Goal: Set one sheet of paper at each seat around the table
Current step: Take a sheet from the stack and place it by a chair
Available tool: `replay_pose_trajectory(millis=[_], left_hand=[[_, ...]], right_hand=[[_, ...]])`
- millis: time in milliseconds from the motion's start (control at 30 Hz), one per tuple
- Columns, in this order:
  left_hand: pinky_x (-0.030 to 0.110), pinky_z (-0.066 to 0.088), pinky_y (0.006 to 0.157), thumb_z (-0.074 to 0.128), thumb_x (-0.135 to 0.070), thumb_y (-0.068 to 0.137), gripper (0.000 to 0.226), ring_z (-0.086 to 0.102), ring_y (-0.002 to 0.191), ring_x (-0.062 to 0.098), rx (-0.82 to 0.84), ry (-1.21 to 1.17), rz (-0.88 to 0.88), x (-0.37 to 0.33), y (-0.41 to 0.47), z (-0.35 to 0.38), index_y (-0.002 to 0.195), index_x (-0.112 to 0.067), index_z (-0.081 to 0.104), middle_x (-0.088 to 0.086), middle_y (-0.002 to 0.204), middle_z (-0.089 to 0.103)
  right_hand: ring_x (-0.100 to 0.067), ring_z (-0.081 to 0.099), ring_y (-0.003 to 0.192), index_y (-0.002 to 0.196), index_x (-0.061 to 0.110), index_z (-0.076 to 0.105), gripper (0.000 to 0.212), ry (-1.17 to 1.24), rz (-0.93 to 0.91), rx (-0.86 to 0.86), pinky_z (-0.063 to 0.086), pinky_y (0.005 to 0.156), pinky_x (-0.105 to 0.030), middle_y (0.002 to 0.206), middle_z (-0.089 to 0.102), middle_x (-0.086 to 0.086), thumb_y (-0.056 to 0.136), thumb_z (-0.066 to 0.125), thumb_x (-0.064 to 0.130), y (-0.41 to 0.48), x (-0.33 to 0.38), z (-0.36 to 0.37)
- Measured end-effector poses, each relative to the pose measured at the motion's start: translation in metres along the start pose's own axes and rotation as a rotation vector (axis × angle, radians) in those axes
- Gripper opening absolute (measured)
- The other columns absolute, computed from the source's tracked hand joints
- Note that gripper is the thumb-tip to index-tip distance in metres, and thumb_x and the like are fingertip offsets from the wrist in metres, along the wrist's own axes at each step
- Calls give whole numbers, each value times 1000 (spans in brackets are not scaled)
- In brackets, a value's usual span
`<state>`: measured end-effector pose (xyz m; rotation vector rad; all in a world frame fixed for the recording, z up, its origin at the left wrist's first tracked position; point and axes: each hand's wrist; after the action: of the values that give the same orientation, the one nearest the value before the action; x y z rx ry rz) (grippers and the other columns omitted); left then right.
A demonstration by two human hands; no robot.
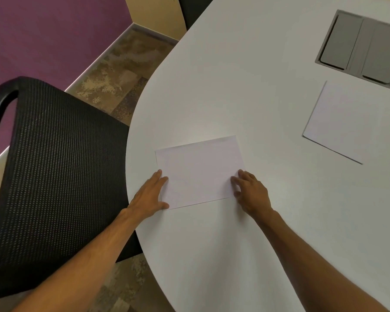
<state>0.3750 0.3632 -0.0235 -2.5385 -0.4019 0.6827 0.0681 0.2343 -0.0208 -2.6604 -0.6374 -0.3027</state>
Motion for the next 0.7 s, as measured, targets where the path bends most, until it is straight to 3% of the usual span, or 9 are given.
replay_pose_trajectory(millis=[333, 500, 700], left_hand=[[34, 7, 126, 77, -29, 88, 98, 0, 158, 19, 12, -1, 9, -1, -1, 0, 162, -15, 13, 3, 171, -5], [34, 5, 126, 76, -28, 90, 101, 0, 157, 18, 15, -29, 9, -3, -3, -2, 162, -16, 6, 3, 171, -7], [39, 9, 127, 71, -33, 93, 97, 0, 158, 19, -81, -70, 34, -20, -12, -5, 162, -17, 5, 1, 171, -6]], right_hand=[[-24, 35, 144, 143, 19, 50, 51, -96, -27, 40, 42, 100, -37, 157, 38, -5, 93, 61, 20, 1, -2, -1], [-26, 32, 146, 144, 19, 47, 50, -122, -44, 35, 35, 107, -40, 159, 35, -7, 96, 58, 26, -3, -3, 1], [-23, 19, 153, 154, 19, 34, 55, -28, 21, -37, 24, 117, -40, 165, 24, -5, 104, 41, 40, -17, -4, 1]])
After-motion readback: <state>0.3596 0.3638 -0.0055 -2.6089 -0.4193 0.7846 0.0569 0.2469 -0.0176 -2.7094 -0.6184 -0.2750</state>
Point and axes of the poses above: each hand's wrist, its own y-axis towards the middle knuckle, its own z-axis out of the palm, x = y × z
